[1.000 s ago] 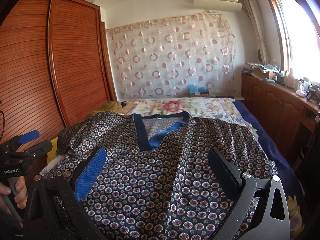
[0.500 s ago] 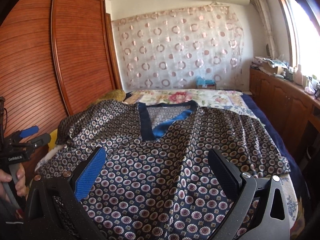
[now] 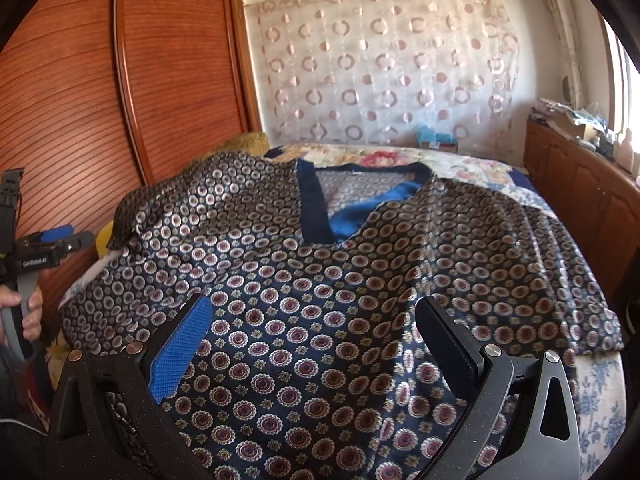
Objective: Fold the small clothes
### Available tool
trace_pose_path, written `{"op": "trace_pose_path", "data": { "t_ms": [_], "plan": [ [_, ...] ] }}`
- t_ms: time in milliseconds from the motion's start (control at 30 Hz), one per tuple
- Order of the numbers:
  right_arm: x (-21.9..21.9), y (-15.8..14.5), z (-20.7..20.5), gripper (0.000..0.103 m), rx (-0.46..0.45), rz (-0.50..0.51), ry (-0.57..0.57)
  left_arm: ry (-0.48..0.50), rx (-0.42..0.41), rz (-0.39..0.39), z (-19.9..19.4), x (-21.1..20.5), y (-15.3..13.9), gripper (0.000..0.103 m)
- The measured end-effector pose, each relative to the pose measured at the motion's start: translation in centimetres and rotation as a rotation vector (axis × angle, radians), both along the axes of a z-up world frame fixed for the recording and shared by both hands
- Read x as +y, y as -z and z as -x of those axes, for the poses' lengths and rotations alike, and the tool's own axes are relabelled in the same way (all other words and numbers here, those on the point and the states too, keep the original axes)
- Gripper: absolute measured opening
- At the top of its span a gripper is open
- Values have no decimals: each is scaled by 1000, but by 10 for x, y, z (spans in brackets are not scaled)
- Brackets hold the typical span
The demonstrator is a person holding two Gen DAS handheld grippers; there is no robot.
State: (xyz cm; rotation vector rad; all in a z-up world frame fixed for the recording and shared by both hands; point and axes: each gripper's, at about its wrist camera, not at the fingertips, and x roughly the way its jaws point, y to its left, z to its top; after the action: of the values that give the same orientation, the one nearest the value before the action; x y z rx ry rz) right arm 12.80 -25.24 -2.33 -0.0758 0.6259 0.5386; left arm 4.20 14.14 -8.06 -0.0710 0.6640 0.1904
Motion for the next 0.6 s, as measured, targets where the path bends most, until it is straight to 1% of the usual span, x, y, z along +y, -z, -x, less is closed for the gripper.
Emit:
{"op": "trace_pose_path", "data": {
  "t_ms": [67, 200, 267, 300, 400, 467, 533, 600],
  "plan": [
    [4, 2, -2, 103, -1, 12, -8, 6, 32, -14, -7, 6, 6, 103],
    [12, 2, -7, 103, -7, 40, -27, 22, 89, 27, -23, 24, 13, 103],
    [19, 0, -9, 103, -20, 64, -43, 43, 107, 32, -29, 28, 14, 103],
    [22, 0, -10, 103, -26, 73, -50, 52, 123, 23, -34, 29, 16, 103],
    [32, 2, -14, 103, -21, 82, -69, 63, 184, -18, -48, 31, 23, 97],
    [39, 4, -17, 103, -5, 86, -85, 62, 211, -19, -53, 33, 27, 88],
    [46, 6, -17, 103, 0, 96, -105, 63, 230, -18, -56, 35, 30, 68],
    [51, 9, -16, 103, 0, 109, -120, 72, 236, -11, -58, 36, 33, 58]
  ]
}}
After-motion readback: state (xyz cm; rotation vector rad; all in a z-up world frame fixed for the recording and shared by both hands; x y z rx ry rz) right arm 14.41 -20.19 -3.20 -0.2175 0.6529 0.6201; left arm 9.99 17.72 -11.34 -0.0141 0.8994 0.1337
